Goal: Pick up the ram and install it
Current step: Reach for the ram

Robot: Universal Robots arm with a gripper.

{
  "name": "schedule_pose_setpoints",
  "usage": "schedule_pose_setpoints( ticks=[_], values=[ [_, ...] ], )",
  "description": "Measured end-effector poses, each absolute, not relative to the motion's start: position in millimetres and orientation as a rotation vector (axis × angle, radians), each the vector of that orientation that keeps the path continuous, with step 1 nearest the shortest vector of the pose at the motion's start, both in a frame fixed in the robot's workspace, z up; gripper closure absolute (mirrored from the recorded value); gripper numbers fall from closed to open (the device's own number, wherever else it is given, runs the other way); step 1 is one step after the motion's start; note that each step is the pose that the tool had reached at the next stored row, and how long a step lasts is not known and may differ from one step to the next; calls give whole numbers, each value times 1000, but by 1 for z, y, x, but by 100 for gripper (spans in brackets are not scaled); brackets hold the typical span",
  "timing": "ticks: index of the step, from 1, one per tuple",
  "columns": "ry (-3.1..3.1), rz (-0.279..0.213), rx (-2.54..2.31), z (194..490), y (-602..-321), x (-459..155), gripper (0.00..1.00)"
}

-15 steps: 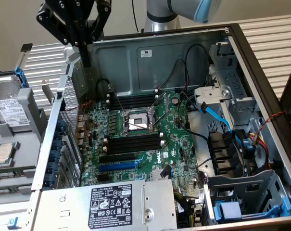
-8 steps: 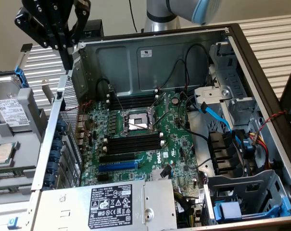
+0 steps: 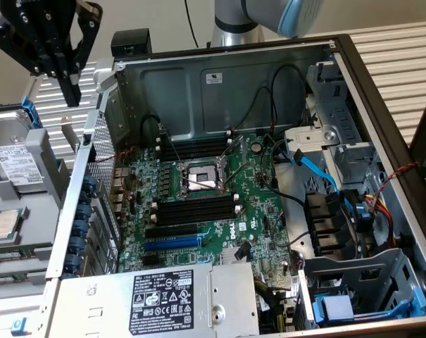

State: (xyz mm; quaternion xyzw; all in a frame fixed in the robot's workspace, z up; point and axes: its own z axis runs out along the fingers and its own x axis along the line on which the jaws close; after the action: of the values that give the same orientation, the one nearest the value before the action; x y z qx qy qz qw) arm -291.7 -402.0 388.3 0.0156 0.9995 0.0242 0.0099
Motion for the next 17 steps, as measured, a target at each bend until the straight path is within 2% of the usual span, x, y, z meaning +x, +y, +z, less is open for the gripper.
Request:
schedule_pose_setpoints(
  ticks=[17],
  values=[
    [3121, 76, 45, 384, -404, -369, 89]
  ],
)
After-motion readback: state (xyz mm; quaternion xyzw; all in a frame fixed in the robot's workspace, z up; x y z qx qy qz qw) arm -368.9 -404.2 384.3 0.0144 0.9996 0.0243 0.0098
